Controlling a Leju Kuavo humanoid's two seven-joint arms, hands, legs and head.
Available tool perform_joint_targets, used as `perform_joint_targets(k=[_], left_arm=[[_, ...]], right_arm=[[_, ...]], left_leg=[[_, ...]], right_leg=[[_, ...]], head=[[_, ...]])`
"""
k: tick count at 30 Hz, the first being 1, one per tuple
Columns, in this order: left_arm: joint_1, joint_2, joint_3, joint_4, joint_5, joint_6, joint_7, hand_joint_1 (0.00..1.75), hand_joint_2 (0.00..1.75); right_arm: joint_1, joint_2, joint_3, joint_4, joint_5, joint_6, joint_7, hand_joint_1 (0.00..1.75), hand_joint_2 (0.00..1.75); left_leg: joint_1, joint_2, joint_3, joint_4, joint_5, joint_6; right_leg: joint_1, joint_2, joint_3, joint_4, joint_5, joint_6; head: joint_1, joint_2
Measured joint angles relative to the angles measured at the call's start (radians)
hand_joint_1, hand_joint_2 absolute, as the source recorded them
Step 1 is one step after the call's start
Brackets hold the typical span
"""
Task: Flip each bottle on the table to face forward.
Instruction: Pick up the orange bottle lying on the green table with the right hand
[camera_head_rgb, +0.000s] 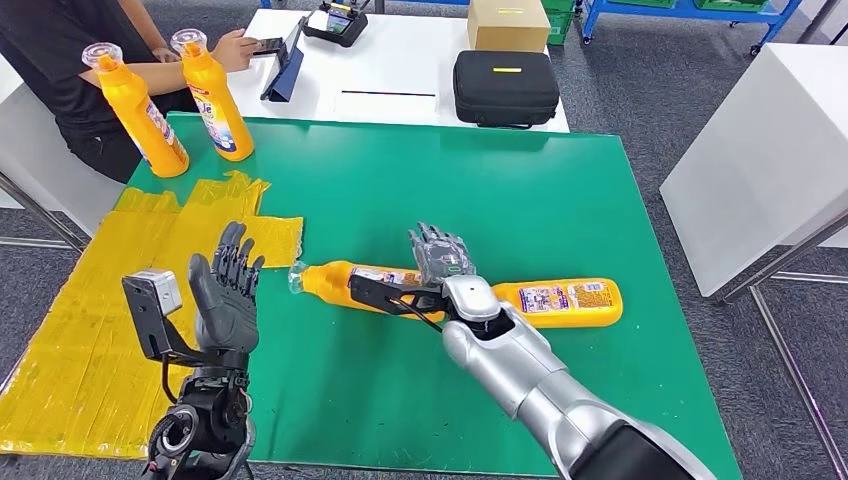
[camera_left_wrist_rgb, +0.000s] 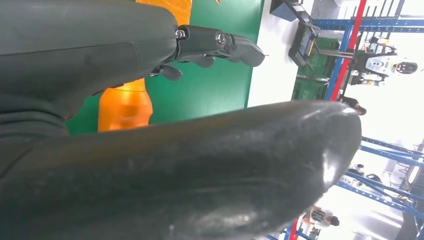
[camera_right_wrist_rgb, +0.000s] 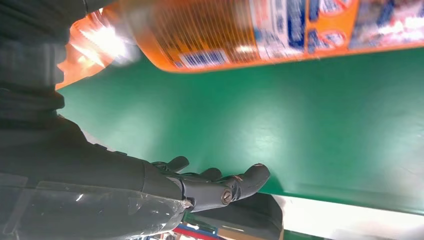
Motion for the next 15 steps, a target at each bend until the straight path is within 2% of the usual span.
perform_joint_targets(k=[7, 15], left_arm=[[-0.012, -0.006, 0.000, 0.000, 0.000, 0.000, 0.001, 0.00, 0.00], [-0.035, -0.012, 0.006, 0.003, 0.018, 0.007, -0.006, 0.00, 0.00]], right_arm=[[-0.018, 0.011, 0.006, 0.050, 0.005, 0.012, 0.003, 0.00, 1.75], [-0.039, 0.056, 0.011, 0.120, 0.008, 0.052, -0.013, 0.00, 1.75]], left_leg=[[0.000, 0.000, 0.000, 0.000, 0.000, 0.000], [0.000, 0.000, 0.000, 0.000, 0.000, 0.000]], right_leg=[[0.000, 0.000, 0.000, 0.000, 0.000, 0.000], [0.000, 0.000, 0.000, 0.000, 0.000, 0.000]], head=[[0.000, 0.000], [0.000, 0.000]])
